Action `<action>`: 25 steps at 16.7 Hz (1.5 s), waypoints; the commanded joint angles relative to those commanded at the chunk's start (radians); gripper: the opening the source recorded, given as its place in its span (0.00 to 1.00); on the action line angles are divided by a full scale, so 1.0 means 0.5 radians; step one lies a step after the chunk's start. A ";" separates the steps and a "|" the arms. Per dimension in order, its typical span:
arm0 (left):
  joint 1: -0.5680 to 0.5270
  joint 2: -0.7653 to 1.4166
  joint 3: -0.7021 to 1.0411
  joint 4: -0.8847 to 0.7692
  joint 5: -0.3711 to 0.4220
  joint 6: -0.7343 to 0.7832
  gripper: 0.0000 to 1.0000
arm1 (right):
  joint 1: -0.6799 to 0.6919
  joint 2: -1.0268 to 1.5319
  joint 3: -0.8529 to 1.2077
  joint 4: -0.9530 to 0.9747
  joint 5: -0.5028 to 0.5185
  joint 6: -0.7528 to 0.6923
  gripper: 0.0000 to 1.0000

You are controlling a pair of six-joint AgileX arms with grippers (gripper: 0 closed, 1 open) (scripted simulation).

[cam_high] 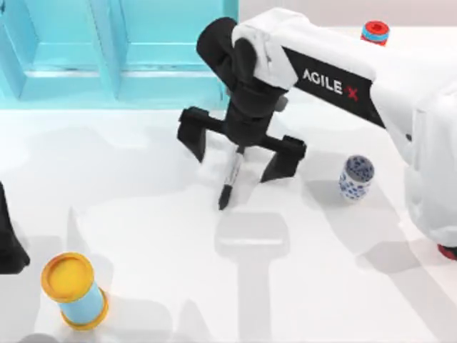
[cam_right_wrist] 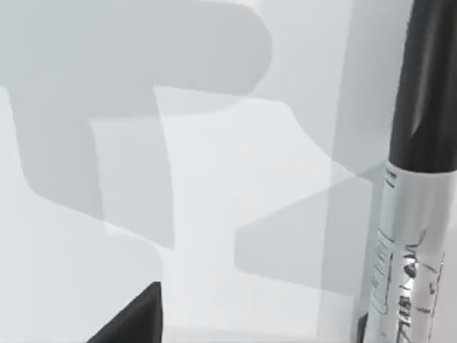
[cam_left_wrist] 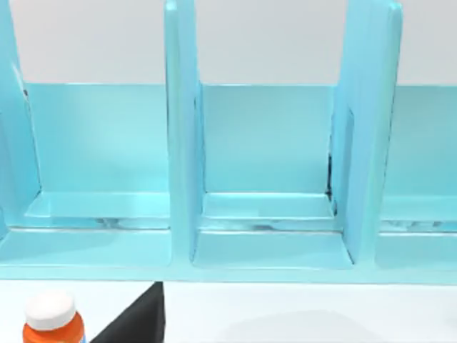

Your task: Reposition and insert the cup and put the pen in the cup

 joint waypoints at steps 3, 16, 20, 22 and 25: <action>0.000 0.000 0.000 0.000 0.000 0.000 1.00 | 0.012 0.051 -0.091 0.130 0.003 0.012 1.00; 0.000 0.000 0.000 0.000 0.000 0.000 1.00 | 0.012 0.052 -0.093 0.133 0.003 0.013 0.32; 0.000 0.000 0.000 0.000 0.000 0.000 1.00 | 0.012 0.052 -0.093 0.133 0.003 0.013 0.02; 0.000 0.000 0.000 0.000 0.000 0.000 1.00 | 0.012 0.052 -0.093 0.133 0.003 0.013 0.00; 0.000 0.000 0.000 0.000 0.000 0.000 1.00 | 0.012 0.052 -0.093 0.133 0.003 0.013 0.00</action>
